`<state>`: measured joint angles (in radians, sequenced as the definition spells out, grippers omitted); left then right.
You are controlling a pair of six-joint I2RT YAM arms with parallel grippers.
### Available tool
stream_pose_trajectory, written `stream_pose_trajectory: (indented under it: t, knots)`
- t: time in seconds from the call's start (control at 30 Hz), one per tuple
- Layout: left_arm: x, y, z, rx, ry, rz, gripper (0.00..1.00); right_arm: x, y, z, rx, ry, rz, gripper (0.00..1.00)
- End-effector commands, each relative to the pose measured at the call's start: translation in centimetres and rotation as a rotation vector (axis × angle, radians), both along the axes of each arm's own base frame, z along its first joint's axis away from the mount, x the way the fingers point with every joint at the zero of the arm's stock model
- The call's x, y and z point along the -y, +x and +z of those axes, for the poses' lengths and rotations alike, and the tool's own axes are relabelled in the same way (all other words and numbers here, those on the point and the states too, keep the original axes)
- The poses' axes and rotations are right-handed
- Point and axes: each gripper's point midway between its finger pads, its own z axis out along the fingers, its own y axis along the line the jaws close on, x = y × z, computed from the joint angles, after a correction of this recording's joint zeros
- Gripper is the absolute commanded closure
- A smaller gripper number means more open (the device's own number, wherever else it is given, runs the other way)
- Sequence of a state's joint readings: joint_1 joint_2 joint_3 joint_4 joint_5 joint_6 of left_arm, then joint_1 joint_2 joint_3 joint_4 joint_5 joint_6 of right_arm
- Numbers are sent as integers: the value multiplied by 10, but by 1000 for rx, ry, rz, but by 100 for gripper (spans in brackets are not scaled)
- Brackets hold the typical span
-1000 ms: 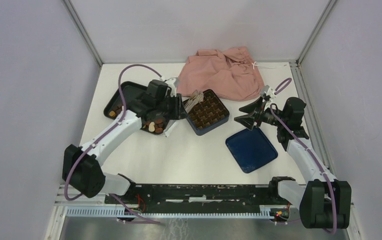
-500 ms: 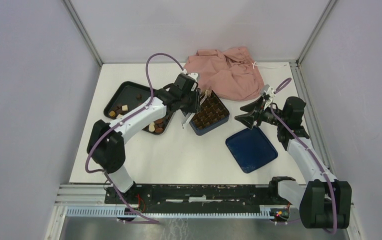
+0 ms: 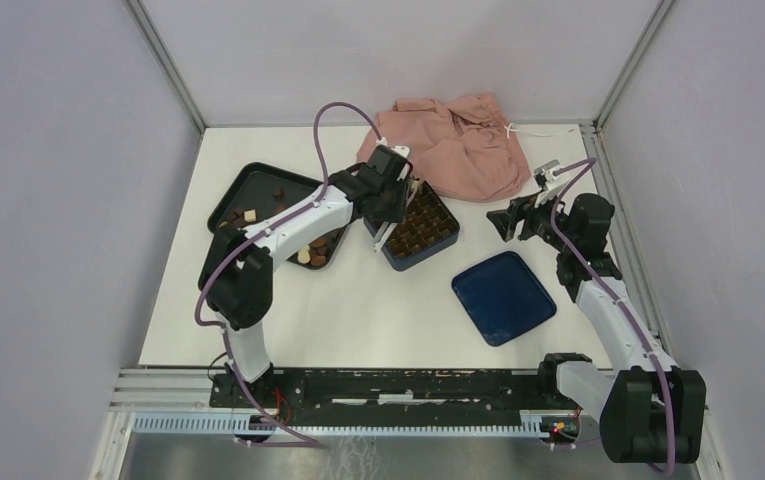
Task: Pack the chocolate
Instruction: Place the fake chocolate in the packing box.
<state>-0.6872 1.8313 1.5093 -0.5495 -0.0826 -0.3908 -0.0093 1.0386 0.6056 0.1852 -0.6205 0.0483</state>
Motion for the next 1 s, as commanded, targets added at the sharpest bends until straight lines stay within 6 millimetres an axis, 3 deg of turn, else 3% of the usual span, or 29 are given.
stream_pose_trajectory:
  t: [0.0,0.23,0.37,0.57,0.97]
  knots:
    - [15,15,24,87,-13,-32,94,6,10,20,39,8,-53,28]
    - [18,18,17,75,9,-39,89,-3,7,15,14,16,9,28]
    - [18,18,15,72,19,-39,78,-5,6,15,15,17,24,28]
    - [16,18,14,69,33,-40,68,-7,4,16,20,17,37,28]
    - [19,17,27,94,18,-46,58,-11,1,18,28,20,73,27]
